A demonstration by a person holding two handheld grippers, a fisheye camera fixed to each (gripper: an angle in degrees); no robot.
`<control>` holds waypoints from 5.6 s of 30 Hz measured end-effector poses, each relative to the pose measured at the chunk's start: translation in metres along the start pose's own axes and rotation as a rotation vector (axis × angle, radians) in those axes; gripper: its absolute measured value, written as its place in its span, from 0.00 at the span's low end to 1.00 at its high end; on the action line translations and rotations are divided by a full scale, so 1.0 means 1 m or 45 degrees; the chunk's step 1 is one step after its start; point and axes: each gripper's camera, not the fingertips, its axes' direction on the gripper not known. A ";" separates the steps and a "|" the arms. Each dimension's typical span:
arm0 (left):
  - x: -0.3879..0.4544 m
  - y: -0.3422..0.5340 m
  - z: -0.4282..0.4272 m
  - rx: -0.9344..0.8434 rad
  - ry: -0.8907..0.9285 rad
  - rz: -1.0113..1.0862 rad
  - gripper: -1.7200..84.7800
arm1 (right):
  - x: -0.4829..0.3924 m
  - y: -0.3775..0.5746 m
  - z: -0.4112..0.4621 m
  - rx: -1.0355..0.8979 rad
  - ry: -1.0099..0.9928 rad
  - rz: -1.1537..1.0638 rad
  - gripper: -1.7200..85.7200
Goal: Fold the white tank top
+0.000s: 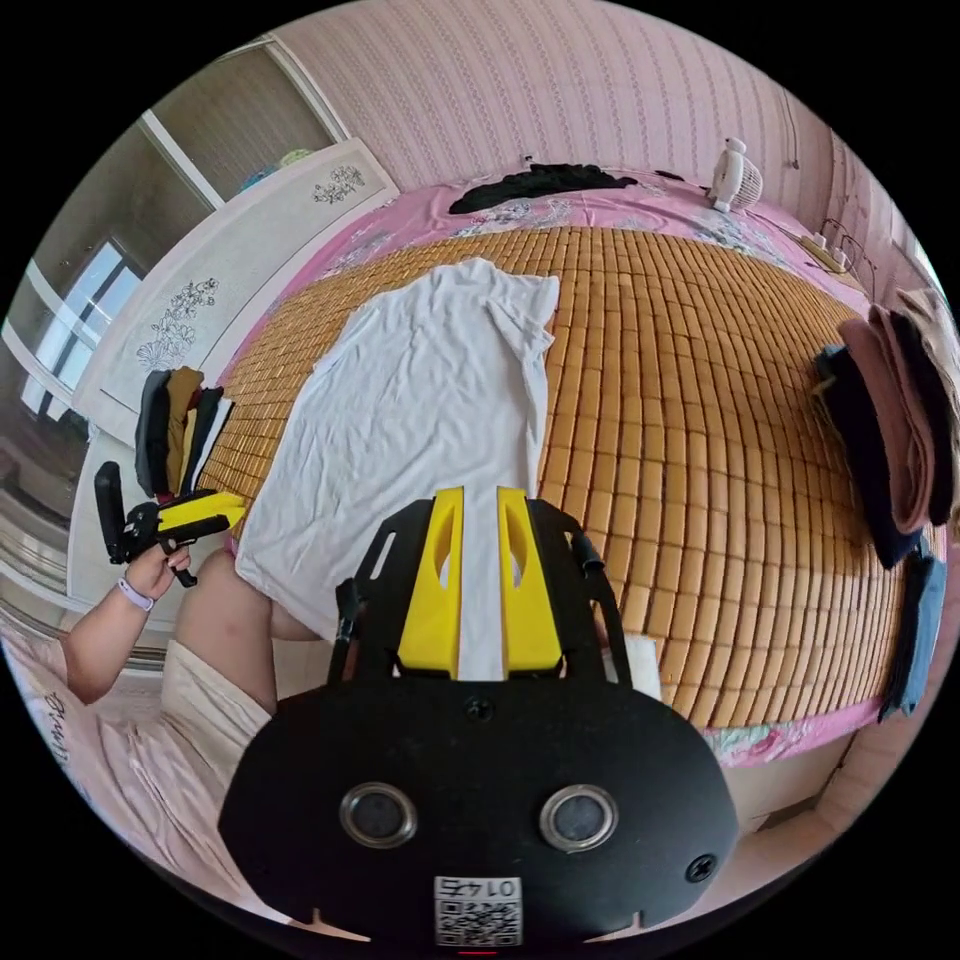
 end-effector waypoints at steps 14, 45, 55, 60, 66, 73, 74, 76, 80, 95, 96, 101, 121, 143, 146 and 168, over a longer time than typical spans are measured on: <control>-0.042 -0.139 0.124 -0.206 0.020 -0.052 0.08 | 0.135 -0.137 0.113 0.032 -0.244 0.327 0.03; 0.151 -0.512 0.359 -0.321 0.121 0.717 0.02 | 0.199 -0.073 0.153 0.114 -0.050 0.411 0.03; 0.089 -0.495 0.362 -0.152 0.269 0.409 0.07 | 0.191 -0.080 0.198 0.021 0.062 0.441 0.03; 0.003 -0.438 0.273 0.118 0.310 0.220 0.08 | 0.179 -0.081 0.198 0.004 0.161 0.402 0.04; -0.129 -0.286 0.187 0.104 0.002 -0.181 0.08 | 0.110 -0.132 0.232 -0.026 0.029 0.118 0.04; -0.232 -0.162 0.150 0.063 -0.179 -0.500 0.08 | -0.043 -0.239 0.352 -0.092 -0.248 -0.317 0.08; -0.244 -0.149 0.148 0.087 -0.190 -0.535 0.08 | -0.068 -0.257 0.373 -0.102 -0.242 -0.364 0.09; -0.263 -0.134 0.151 0.108 -0.155 -0.599 0.10 | -0.102 -0.280 0.401 -0.095 -0.201 -0.436 0.10; -0.293 -0.113 0.171 0.113 -0.014 -0.693 0.12 | -0.156 -0.320 0.471 -0.182 -0.093 -0.539 0.09; -0.310 -0.005 0.116 0.291 -0.164 -0.831 0.05 | -0.307 -0.365 0.513 -0.120 -0.437 -0.922 0.08; -0.313 0.010 0.119 0.254 -0.191 -0.886 0.06 | -0.308 -0.367 0.517 -0.137 -0.414 -0.898 0.08; -0.324 0.052 0.127 0.199 -0.084 -1.023 0.07 | -0.302 -0.347 0.525 -0.165 -0.302 -0.875 0.07; -0.329 0.021 0.161 0.130 -0.045 -0.861 0.02 | -0.364 -0.311 0.590 -0.251 -0.045 -1.052 0.03; -0.228 -0.055 0.154 0.119 0.084 -0.258 0.08 | -0.108 -0.334 0.440 -0.117 -0.247 -0.339 0.12; -0.225 -0.083 0.171 0.096 0.077 -0.228 0.08 | -0.134 -0.365 0.467 -0.137 -0.253 -0.426 0.11; -0.226 -0.147 0.183 0.016 -0.009 -0.474 0.07 | -0.102 -0.336 0.353 0.089 0.071 -0.466 0.05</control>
